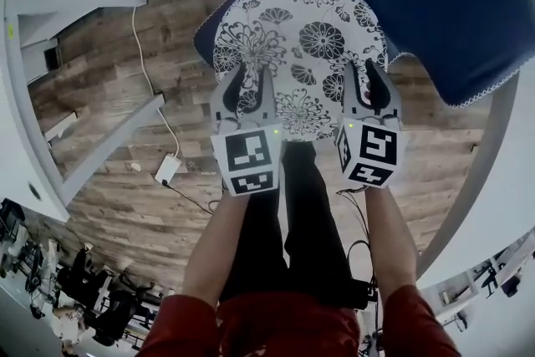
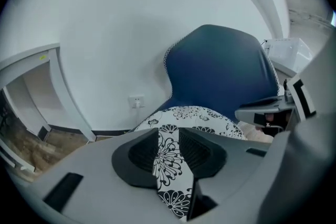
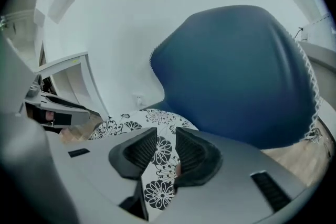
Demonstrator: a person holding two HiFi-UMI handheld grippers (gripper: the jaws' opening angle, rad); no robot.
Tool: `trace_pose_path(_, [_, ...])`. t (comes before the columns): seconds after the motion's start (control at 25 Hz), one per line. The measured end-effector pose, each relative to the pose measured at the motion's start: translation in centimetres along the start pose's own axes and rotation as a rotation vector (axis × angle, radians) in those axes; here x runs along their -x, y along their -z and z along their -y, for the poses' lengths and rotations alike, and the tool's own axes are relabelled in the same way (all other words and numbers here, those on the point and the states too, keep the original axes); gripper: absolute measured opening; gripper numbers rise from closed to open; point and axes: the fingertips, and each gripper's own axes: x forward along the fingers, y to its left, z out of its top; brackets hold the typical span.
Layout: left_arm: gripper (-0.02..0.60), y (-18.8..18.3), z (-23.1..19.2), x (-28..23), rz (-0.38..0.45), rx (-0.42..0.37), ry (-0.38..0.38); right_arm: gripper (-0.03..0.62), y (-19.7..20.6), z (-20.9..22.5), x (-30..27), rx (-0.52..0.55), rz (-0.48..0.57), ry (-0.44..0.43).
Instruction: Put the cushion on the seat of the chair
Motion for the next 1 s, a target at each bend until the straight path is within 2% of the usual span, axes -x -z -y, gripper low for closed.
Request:
trace_pose_path(0.28, [0.129, -5.6, 0.1, 4.7, 0.099, 0.026, -0.001, 0.121, -6.7, -0.2, 4.2, 0.003, 0.102, 0.003])
trace_pose_path(0.52, [0.129, -11.3, 0.6, 9.7, 0.202, 0.009, 0.004, 0.121, -12.1, -0.5, 9.4, -0.009, 0.192, -0.001])
trace_pose_path(0.72, [0.129, -17.0, 1.0, 15.3, 0.327, 0.007, -0.004, 0.121, -18.3, -0.7, 14.3, -0.009, 0.316, -0.004])
trace_pose_path(1.0, [0.129, -25.3, 1.1, 24.0, 0.510, -0.043, -0.032, 0.121, -26.7, -1.4, 22.4, 0.037, 0.484, -0.011])
